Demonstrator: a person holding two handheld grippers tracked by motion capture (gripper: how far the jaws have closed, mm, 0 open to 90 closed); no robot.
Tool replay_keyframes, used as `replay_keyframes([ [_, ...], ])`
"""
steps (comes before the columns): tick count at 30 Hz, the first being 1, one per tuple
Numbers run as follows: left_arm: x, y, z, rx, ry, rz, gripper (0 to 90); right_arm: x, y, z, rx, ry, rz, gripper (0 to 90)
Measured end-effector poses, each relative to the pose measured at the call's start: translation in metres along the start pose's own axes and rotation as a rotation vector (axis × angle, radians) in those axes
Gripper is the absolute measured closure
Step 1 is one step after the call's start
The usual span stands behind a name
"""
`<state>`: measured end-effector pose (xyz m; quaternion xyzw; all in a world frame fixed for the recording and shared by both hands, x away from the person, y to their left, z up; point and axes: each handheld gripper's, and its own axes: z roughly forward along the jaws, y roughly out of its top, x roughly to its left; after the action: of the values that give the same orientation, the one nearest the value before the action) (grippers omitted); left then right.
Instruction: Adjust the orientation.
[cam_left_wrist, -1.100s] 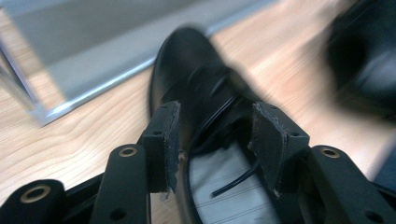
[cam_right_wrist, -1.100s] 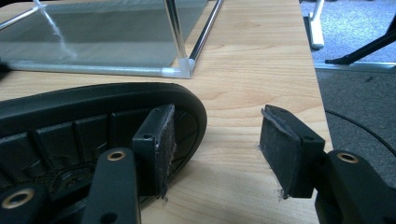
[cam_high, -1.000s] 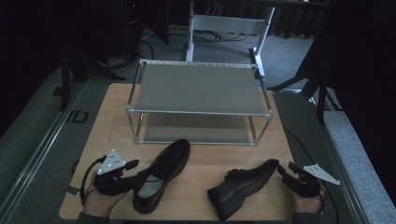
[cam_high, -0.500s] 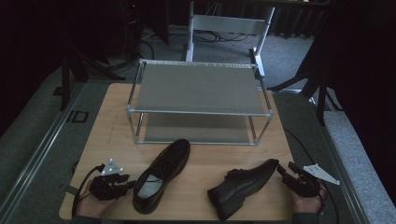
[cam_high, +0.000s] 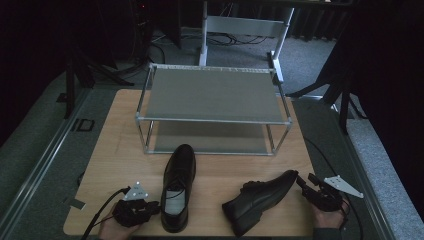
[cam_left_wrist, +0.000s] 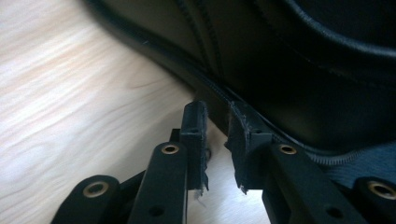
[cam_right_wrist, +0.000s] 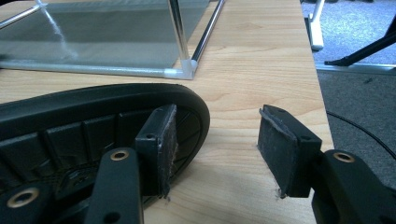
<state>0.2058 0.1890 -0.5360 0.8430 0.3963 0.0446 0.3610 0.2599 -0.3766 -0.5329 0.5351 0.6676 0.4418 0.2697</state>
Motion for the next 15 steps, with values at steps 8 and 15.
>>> replay_keyframes([
  [8,-0.026,0.012,0.021,0.012,-0.115,0.060,78.7,0.007,0.007,-0.009,-0.035,0.015,-0.008,43.2],
  [15,-0.049,0.030,0.041,0.029,-0.110,0.133,73.9,0.020,0.020,-0.019,-0.082,0.013,-0.014,40.8],
])
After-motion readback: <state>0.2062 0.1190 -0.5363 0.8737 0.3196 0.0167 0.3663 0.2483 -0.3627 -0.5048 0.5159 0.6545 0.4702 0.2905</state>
